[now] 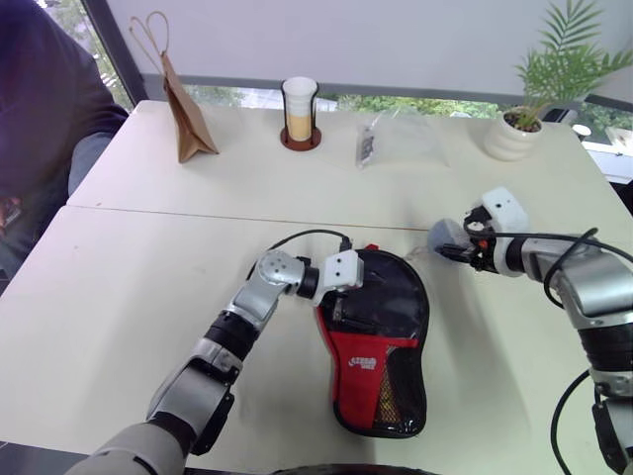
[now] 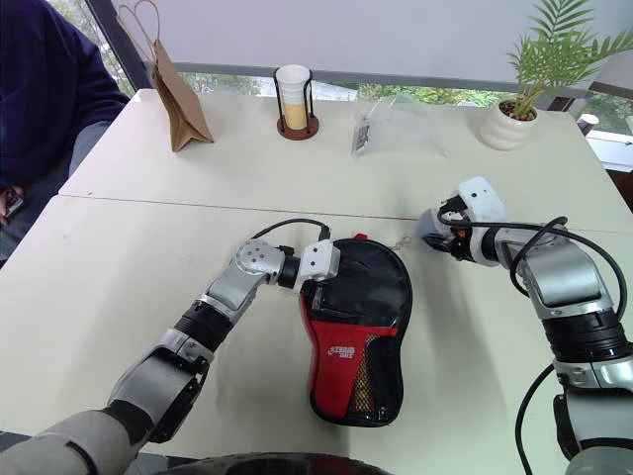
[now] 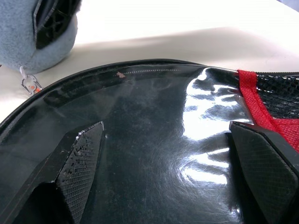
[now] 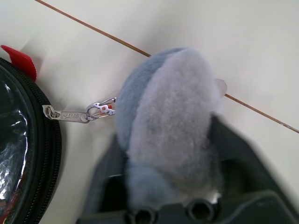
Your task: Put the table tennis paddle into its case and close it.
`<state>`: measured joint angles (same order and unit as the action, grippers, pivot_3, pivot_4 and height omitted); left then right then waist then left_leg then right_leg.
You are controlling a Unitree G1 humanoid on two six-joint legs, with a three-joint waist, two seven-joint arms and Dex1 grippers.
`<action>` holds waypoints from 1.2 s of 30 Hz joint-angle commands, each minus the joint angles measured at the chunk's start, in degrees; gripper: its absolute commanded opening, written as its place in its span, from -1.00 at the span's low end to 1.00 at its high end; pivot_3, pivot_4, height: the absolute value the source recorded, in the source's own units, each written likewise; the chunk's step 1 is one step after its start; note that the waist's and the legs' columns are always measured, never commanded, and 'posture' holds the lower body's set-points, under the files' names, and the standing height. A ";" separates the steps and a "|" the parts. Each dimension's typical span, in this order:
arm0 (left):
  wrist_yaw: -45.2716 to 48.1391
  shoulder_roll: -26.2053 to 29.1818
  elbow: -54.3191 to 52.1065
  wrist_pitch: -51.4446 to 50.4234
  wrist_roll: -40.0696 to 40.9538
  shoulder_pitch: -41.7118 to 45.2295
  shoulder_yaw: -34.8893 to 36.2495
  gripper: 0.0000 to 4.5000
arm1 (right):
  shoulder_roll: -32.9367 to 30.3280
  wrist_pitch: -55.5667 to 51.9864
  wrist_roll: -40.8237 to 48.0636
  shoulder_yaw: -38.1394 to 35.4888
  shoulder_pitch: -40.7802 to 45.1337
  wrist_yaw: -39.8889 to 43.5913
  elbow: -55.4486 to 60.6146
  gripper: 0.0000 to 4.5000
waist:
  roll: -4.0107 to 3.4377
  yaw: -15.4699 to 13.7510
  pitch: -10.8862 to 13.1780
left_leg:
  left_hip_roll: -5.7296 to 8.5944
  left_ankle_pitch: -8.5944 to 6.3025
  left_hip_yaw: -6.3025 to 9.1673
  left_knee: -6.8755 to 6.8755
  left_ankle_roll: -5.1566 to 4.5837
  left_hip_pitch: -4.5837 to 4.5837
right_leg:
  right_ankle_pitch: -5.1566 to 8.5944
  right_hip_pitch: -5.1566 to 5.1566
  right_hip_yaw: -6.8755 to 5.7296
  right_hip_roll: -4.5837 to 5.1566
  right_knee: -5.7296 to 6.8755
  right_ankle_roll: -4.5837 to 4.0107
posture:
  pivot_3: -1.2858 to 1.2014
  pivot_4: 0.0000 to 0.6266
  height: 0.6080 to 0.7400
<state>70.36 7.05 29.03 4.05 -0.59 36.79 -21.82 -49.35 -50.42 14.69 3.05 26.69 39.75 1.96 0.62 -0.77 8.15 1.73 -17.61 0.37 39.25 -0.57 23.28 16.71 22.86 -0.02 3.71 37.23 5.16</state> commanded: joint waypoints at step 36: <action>-1.33 2.00 3.47 -0.93 -3.19 -1.66 -5.36 1.00 | -8.22 -13.86 18.05 -38.06 -60.99 11.88 58.04 -1.00 | -0.06 -1.46 -0.54 | -0.06 -0.27 0.07 -0.14 -0.44 -0.63 | 0.02 -0.74 -0.02 -0.04 -0.29 -0.01 | 0.03 -0.52 1.00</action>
<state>68.63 7.30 29.13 3.92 -0.52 36.55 -24.16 -56.61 -65.80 30.52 -33.44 -33.23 51.11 58.36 0.55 -2.23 7.62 1.67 -17.88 0.43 39.11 -1.01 22.62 16.73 22.09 -0.04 3.67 36.93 5.15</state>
